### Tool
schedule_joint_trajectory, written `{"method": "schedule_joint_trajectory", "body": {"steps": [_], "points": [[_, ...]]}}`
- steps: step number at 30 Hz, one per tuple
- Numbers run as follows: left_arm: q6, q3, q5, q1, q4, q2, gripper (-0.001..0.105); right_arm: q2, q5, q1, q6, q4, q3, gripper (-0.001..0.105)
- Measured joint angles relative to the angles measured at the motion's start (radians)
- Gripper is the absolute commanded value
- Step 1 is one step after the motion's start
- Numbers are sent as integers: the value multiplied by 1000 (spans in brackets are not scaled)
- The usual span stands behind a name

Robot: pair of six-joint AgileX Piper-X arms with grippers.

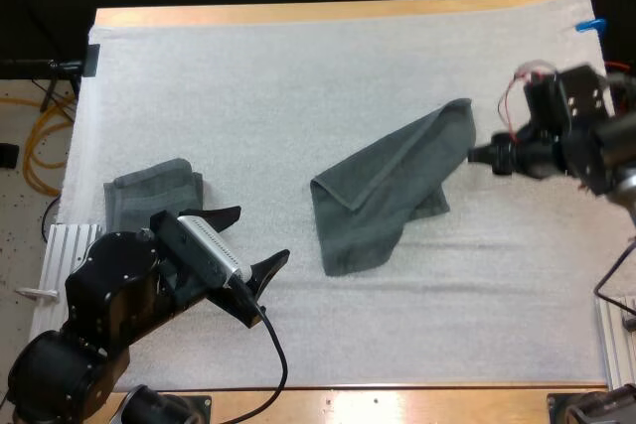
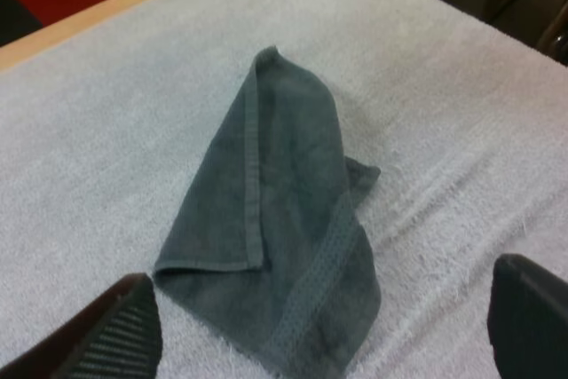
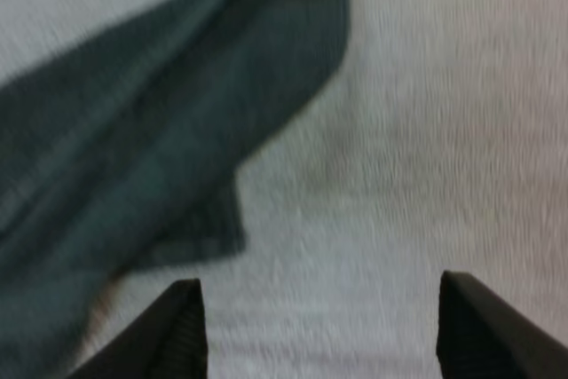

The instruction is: Pick towel from pile fold and stack

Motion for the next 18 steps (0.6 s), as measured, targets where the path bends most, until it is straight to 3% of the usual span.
{"method": "schedule_joint_trajectory", "body": {"steps": [7,13,18], "points": [[0,0,0,0,28,0,73,-23,-79,-20,77,-166,260,54],[0,0,0,0,27,0,73,-16,-298,-117,181,-369,442,54],[0,0,0,0,27,0,73,66,-442,-153,250,-491,487,54]]}}
